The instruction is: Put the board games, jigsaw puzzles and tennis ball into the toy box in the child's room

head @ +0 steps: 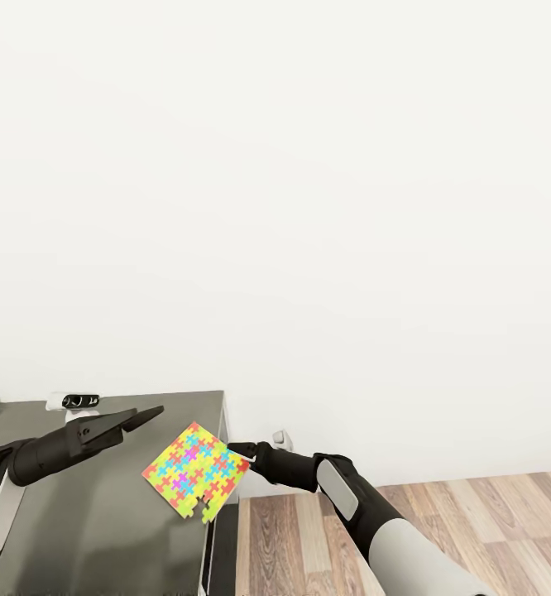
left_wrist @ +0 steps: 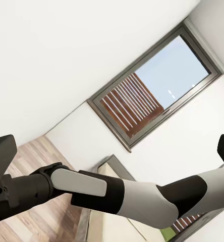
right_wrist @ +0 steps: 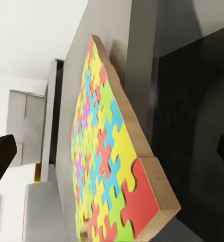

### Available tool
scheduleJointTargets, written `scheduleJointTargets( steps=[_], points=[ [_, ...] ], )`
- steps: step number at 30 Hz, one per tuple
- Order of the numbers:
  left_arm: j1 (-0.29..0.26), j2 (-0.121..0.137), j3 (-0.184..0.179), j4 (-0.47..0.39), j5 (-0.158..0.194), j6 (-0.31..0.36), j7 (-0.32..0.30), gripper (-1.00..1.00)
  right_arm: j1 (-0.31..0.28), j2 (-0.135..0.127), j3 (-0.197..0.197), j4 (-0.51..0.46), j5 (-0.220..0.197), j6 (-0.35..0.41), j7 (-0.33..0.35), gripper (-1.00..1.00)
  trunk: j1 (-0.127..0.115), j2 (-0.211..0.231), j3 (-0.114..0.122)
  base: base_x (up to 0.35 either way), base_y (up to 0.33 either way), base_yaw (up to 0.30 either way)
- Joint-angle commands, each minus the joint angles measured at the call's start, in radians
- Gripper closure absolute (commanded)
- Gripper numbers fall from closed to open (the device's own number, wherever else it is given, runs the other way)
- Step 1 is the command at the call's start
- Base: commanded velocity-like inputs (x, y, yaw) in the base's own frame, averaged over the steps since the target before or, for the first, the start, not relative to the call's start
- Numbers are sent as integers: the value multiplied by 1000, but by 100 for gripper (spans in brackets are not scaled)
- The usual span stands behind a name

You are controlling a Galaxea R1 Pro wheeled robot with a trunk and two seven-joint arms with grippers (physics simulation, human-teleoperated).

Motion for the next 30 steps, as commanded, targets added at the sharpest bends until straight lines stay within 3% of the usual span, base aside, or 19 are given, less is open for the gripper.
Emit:
scheduleJointTargets(
  steps=[1, 30],
  points=[
    [0, 0, 0, 0, -1, 11, -4, -100, -1, 0, 0, 0, -5, 6, -2, -100, 0, -1, -1, -94, 48, 0],
    [0, -1, 0, 0, -2, 8, -4, -100, -2, 0, 0, 27, -4, 9, -10, -100, 0, -1, -1, -17, 8, 0]
  ],
)
